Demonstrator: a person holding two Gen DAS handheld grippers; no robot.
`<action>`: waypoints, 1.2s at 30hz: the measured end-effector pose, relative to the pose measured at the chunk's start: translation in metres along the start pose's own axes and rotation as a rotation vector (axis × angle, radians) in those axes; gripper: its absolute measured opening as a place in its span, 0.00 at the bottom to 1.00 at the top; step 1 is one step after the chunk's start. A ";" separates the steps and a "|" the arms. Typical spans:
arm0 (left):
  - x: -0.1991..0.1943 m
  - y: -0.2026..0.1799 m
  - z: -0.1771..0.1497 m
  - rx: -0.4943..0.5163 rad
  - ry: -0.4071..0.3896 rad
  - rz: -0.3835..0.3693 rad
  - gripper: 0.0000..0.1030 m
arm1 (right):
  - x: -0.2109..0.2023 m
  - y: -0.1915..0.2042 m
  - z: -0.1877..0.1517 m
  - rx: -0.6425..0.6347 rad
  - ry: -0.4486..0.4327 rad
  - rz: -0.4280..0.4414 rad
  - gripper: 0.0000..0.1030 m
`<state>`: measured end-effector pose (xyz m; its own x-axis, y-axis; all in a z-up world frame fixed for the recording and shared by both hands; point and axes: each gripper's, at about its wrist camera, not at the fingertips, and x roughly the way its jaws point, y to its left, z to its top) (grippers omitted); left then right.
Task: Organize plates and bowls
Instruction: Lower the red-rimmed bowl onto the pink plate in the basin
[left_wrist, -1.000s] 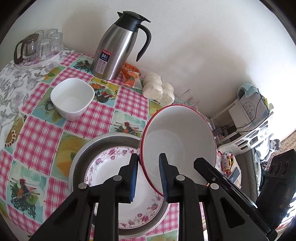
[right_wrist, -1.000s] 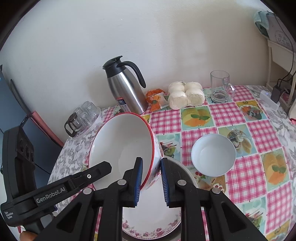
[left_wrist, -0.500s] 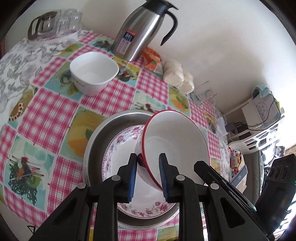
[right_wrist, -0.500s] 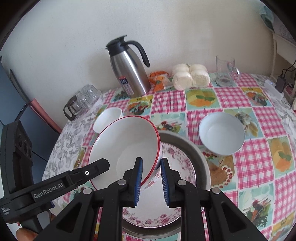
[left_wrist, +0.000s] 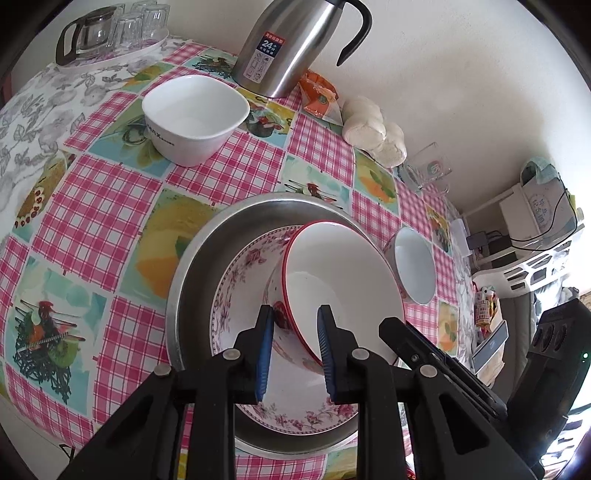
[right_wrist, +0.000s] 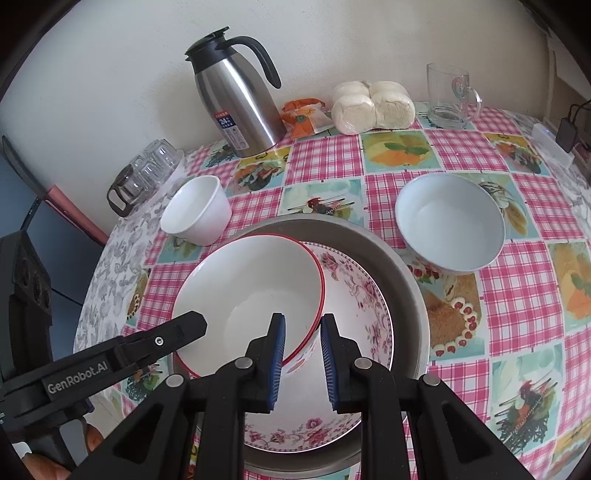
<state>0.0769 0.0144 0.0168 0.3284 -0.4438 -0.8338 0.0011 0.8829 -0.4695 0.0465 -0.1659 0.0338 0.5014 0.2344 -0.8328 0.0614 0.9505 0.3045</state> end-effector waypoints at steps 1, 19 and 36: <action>0.000 -0.001 0.000 0.002 0.003 0.007 0.22 | 0.000 0.001 0.000 -0.003 -0.001 0.001 0.21; 0.010 -0.007 -0.005 0.043 0.057 0.033 0.26 | 0.006 0.002 -0.004 -0.036 0.029 -0.041 0.20; 0.001 0.006 0.000 -0.016 0.058 0.020 0.45 | 0.003 0.005 -0.005 -0.056 0.045 -0.071 0.27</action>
<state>0.0775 0.0187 0.0130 0.2727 -0.4347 -0.8583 -0.0201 0.8894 -0.4568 0.0442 -0.1600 0.0309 0.4581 0.1742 -0.8716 0.0461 0.9746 0.2190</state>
